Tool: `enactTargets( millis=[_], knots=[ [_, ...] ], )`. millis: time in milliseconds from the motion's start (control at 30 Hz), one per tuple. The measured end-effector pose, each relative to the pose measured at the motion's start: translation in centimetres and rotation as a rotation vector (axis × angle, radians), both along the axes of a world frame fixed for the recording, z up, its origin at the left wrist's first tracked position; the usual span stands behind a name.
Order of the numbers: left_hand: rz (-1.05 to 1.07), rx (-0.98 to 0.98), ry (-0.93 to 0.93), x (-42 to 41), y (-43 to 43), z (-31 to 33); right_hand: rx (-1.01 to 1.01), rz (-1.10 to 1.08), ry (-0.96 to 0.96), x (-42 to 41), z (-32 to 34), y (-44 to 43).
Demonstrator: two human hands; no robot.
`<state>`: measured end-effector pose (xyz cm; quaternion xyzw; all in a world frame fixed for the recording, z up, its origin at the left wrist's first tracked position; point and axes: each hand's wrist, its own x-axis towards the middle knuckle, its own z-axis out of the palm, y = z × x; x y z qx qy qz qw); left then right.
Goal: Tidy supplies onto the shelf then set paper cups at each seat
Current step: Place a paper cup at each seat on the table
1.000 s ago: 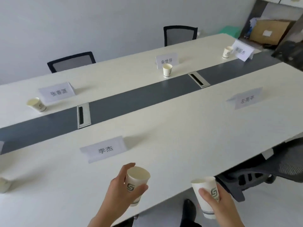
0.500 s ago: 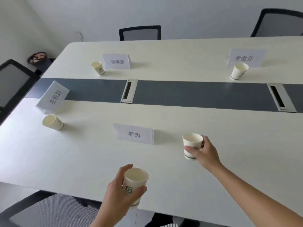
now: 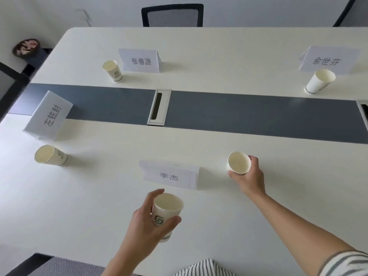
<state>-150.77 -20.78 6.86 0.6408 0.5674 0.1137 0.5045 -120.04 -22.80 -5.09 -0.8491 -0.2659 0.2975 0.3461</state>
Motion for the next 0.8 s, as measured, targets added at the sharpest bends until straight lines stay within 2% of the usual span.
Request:
enactTargets(
  millis=[333,567,800],
  knots=[
    [-0.188,0.024,-0.070,4.0,3.1,-0.2,-0.024,0.039,0.051,0.3,0.2,-1.4],
    [-0.303,0.071,-0.113,6.1,1.3,0.6,-0.007,-0.083,0.010,0.3,3.1,-7.1],
    [-0.450,0.082,-0.196,7.3,-4.6,1.9,0.191,-0.198,0.183,-3.4,8.7,-16.5]
  ],
)
